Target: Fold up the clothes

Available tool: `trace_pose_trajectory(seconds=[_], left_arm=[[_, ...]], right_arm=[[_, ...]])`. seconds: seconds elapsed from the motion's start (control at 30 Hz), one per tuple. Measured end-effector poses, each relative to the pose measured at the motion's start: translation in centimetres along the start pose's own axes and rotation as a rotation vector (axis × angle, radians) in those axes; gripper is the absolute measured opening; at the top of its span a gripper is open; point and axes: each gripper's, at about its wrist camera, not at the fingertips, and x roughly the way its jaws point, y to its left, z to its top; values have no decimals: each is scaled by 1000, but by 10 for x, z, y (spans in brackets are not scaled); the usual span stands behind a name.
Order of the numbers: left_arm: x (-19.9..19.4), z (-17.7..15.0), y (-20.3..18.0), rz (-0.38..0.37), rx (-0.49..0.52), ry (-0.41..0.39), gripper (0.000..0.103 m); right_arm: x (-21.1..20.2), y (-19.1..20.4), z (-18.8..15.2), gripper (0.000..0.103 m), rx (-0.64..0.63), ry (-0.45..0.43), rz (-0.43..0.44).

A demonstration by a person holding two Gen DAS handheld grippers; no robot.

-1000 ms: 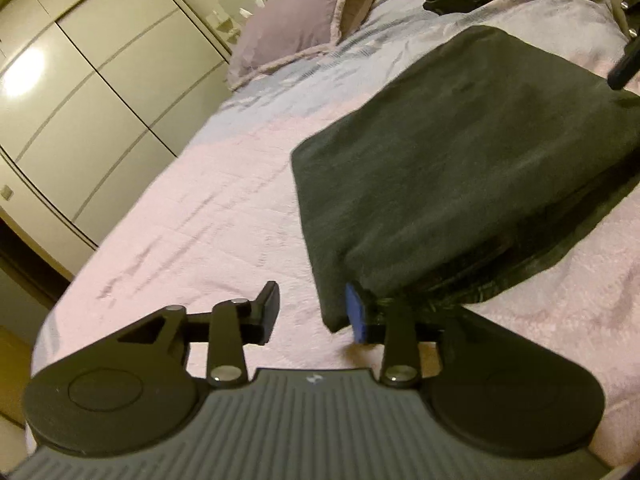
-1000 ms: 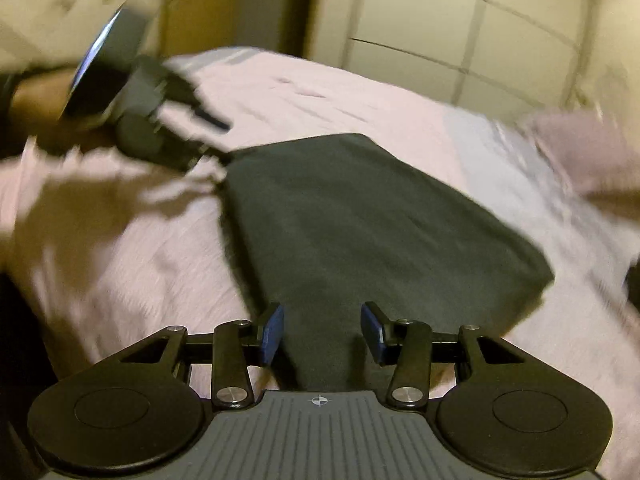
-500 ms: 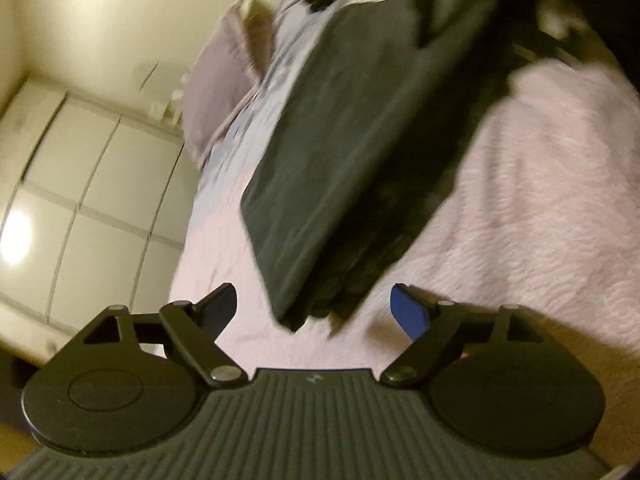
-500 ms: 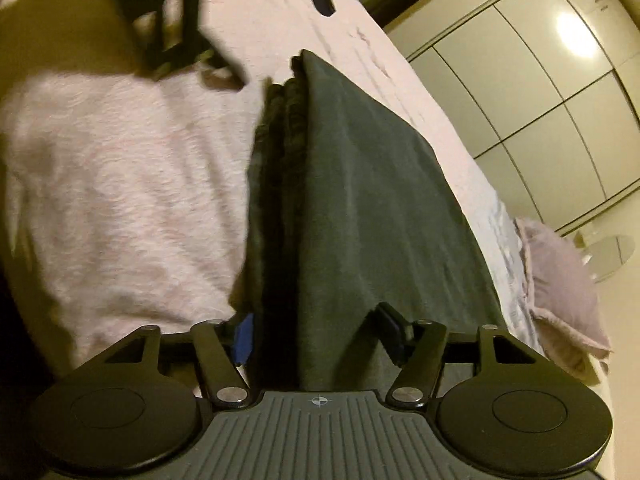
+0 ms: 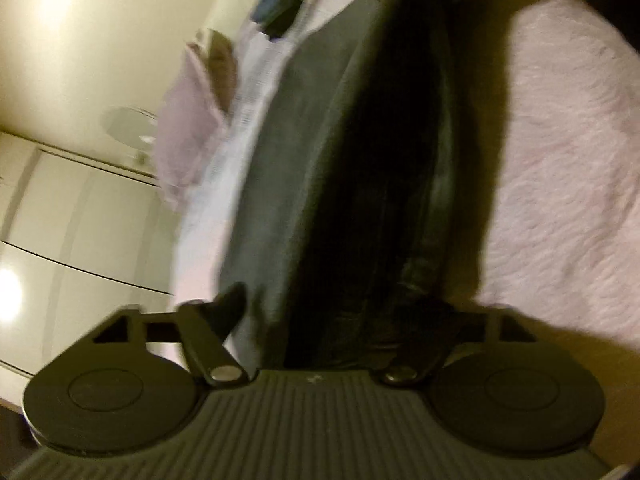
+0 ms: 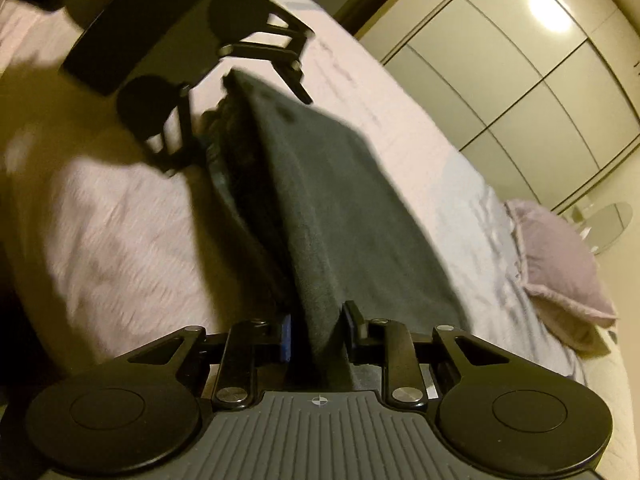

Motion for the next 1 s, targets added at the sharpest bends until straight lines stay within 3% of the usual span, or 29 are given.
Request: trace_pose_trajectory(seconds=[0.17,0.33,0.87,0.9,1.0], left_arm=[[10,4,1,-74,-30,23,48],[9,8,2,-91,-21,28,47],[6,5,4,-102,-18,23,48],[5,6,4,-101,-17,25,47],[1,8,4,-98,-17,28,43]], right_arm=[[8,39,-2,49,-104,8,-115],[19,44,4,49,-110,-15,-141],[55,32,-4,53,-147,30,-113],[55,31,-4,53,-142,33,-109],[51,29,-2,36,-131,39,-98]])
